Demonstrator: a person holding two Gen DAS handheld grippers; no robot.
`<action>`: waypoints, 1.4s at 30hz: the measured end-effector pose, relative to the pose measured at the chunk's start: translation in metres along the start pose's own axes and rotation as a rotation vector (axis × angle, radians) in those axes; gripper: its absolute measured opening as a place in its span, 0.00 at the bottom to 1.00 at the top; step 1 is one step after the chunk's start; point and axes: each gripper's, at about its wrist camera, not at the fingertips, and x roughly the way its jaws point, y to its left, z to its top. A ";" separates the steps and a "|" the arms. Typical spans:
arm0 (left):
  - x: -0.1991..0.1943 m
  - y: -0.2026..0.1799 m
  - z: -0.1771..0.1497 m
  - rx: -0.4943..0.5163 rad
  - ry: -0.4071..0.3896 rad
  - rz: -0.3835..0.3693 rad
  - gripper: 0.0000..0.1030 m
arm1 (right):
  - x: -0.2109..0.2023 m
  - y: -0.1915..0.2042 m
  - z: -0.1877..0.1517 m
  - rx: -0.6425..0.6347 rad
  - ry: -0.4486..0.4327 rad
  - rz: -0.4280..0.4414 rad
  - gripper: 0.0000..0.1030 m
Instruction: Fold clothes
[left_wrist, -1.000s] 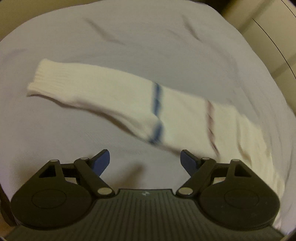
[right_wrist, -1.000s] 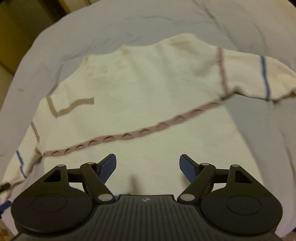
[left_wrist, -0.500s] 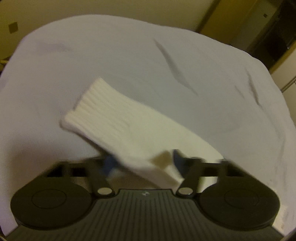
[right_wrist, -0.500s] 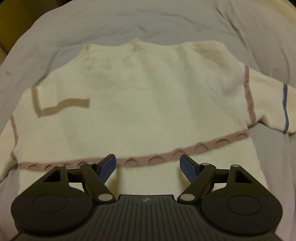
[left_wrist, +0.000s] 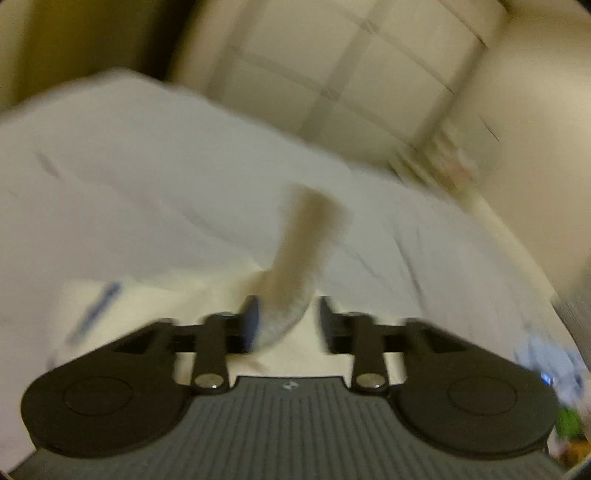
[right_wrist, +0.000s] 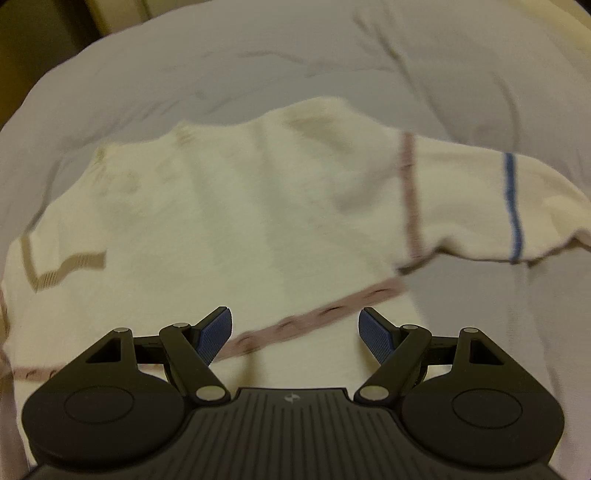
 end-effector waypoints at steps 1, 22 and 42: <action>0.011 -0.010 -0.010 0.010 0.051 -0.013 0.36 | -0.002 -0.008 0.001 0.013 -0.005 -0.005 0.77; 0.071 0.070 -0.028 -0.030 0.224 0.326 0.39 | 0.103 -0.020 0.023 0.479 0.146 0.602 0.44; 0.096 0.041 -0.032 0.165 0.325 0.206 0.34 | 0.060 -0.071 0.041 0.324 -0.164 0.383 0.11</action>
